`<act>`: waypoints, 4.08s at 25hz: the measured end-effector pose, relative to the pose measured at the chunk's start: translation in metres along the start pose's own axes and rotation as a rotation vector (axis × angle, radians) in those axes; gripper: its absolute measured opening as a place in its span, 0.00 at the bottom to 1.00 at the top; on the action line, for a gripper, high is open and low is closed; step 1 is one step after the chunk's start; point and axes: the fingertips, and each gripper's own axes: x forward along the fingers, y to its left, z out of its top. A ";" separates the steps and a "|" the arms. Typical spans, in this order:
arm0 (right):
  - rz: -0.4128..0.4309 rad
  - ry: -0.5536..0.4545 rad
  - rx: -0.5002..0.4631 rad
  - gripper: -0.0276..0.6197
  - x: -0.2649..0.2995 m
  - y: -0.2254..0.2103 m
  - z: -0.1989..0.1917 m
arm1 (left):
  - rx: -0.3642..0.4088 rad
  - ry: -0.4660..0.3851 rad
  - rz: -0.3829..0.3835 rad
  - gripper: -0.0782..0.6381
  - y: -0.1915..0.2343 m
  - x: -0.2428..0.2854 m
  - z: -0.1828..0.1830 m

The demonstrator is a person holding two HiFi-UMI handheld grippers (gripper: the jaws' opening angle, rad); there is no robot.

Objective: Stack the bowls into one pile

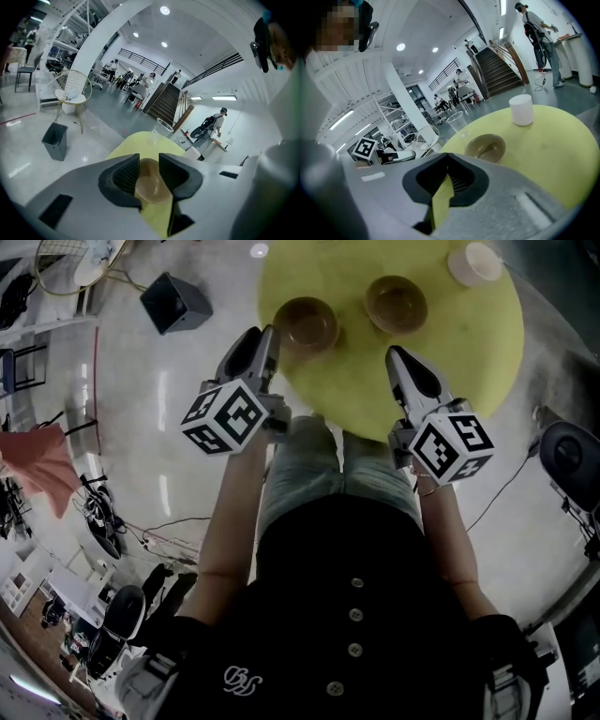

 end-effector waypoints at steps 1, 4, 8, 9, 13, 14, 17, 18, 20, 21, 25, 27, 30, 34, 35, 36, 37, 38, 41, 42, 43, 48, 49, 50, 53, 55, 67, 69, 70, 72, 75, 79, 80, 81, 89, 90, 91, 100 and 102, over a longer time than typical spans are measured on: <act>0.000 0.003 0.001 0.05 0.002 0.001 -0.004 | -0.004 0.012 0.003 0.27 0.005 0.000 -0.005; -0.002 0.018 0.003 0.05 0.010 0.006 -0.015 | -0.026 0.066 0.003 0.27 0.021 0.001 -0.023; -0.009 0.026 0.010 0.05 0.011 0.008 -0.019 | -0.043 0.128 -0.018 0.28 0.023 0.005 -0.040; -0.012 0.027 0.011 0.05 0.012 0.009 -0.019 | -0.046 0.140 -0.024 0.28 0.023 0.006 -0.043; -0.028 0.032 0.023 0.05 0.016 0.009 -0.019 | -0.060 0.172 -0.030 0.28 0.027 0.013 -0.047; -0.033 0.034 0.026 0.05 0.017 0.009 -0.019 | -0.066 0.177 -0.028 0.28 0.029 0.014 -0.047; -0.045 0.040 0.036 0.05 0.017 0.007 -0.023 | -0.084 0.192 -0.016 0.28 0.033 0.019 -0.051; -0.048 0.042 0.039 0.05 0.017 0.006 -0.026 | -0.087 0.199 -0.013 0.28 0.034 0.021 -0.053; -0.057 0.044 0.046 0.05 0.018 0.002 -0.030 | -0.084 0.211 -0.008 0.28 0.036 0.025 -0.057; -0.061 0.044 0.049 0.05 0.018 0.001 -0.031 | -0.080 0.216 -0.007 0.28 0.036 0.027 -0.057; -0.079 0.035 0.060 0.05 0.017 0.000 -0.029 | -0.073 0.234 -0.012 0.28 0.033 0.028 -0.059; -0.085 0.031 0.064 0.05 0.016 0.000 -0.028 | -0.071 0.240 -0.014 0.28 0.032 0.029 -0.060; -0.093 0.026 0.071 0.05 0.015 -0.001 -0.027 | -0.066 0.255 -0.013 0.28 0.032 0.033 -0.064; -0.110 0.015 0.080 0.05 0.013 -0.003 -0.029 | -0.056 0.266 -0.010 0.23 0.033 0.038 -0.064; -0.115 0.012 0.083 0.05 0.013 -0.004 -0.029 | -0.056 0.269 -0.012 0.22 0.033 0.040 -0.063; -0.120 0.010 0.085 0.05 0.013 -0.004 -0.029 | -0.057 0.271 -0.013 0.22 0.034 0.041 -0.062; -0.124 0.007 0.087 0.05 0.012 -0.005 -0.028 | -0.059 0.272 -0.014 0.21 0.034 0.042 -0.061; -0.128 0.004 0.089 0.05 0.012 -0.005 -0.028 | -0.060 0.272 -0.015 0.20 0.034 0.043 -0.060; -0.138 -0.011 0.095 0.05 0.010 -0.007 -0.026 | -0.058 0.276 -0.029 0.17 0.034 0.046 -0.059; -0.142 -0.016 0.098 0.05 0.010 -0.007 -0.027 | -0.056 0.281 -0.039 0.17 0.033 0.047 -0.059; -0.146 -0.021 0.101 0.05 0.010 -0.008 -0.028 | -0.053 0.287 -0.049 0.17 0.033 0.047 -0.060; -0.167 -0.051 0.115 0.05 0.008 -0.009 -0.028 | -0.004 0.305 -0.093 0.16 0.025 0.048 -0.052; -0.171 -0.059 0.116 0.05 0.006 -0.010 -0.026 | 0.013 0.306 -0.103 0.16 0.021 0.049 -0.049; -0.174 -0.066 0.118 0.05 0.005 -0.011 -0.025 | 0.030 0.308 -0.115 0.16 0.016 0.050 -0.046; -0.184 -0.085 0.122 0.05 0.001 -0.010 -0.019 | 0.066 0.318 -0.153 0.16 0.004 0.054 -0.040; -0.193 -0.102 0.123 0.05 -0.004 -0.010 -0.016 | 0.085 0.322 -0.178 0.16 -0.006 0.058 -0.035; -0.242 -0.212 0.124 0.05 -0.035 -0.022 0.017 | 0.182 0.330 -0.311 0.16 -0.083 0.091 -0.021; -0.254 -0.226 0.128 0.05 -0.041 -0.026 0.021 | 0.193 0.333 -0.325 0.16 -0.094 0.097 -0.020; -0.263 -0.233 0.131 0.05 -0.045 -0.028 0.023 | 0.198 0.335 -0.332 0.16 -0.099 0.100 -0.020; -0.284 -0.251 0.138 0.05 -0.053 -0.034 0.026 | 0.212 0.339 -0.346 0.16 -0.108 0.104 -0.020; -0.318 -0.278 0.150 0.05 -0.064 -0.042 0.030 | 0.246 0.352 -0.365 0.16 -0.118 0.110 -0.021; -0.364 -0.301 0.171 0.05 -0.078 -0.054 0.030 | 0.283 0.371 -0.375 0.16 -0.125 0.123 -0.025; -0.374 -0.305 0.178 0.05 -0.080 -0.057 0.029 | 0.288 0.375 -0.374 0.16 -0.126 0.127 -0.026; -0.381 -0.306 0.186 0.05 -0.082 -0.059 0.027 | 0.292 0.380 -0.373 0.16 -0.127 0.131 -0.027; -0.425 -0.303 0.237 0.05 -0.088 -0.069 0.008 | 0.311 0.425 -0.354 0.16 -0.125 0.147 -0.050; -0.429 -0.303 0.241 0.05 -0.089 -0.070 0.006 | 0.311 0.425 -0.350 0.16 -0.125 0.147 -0.051; -0.434 -0.304 0.246 0.05 -0.092 -0.071 0.003 | 0.313 0.426 -0.348 0.16 -0.125 0.147 -0.053; -0.461 -0.310 0.275 0.05 -0.095 -0.079 -0.002 | 0.335 0.400 -0.350 0.20 -0.128 0.156 -0.050; -0.459 -0.308 0.277 0.05 -0.093 -0.082 -0.004 | 0.331 0.391 -0.352 0.28 -0.128 0.158 -0.050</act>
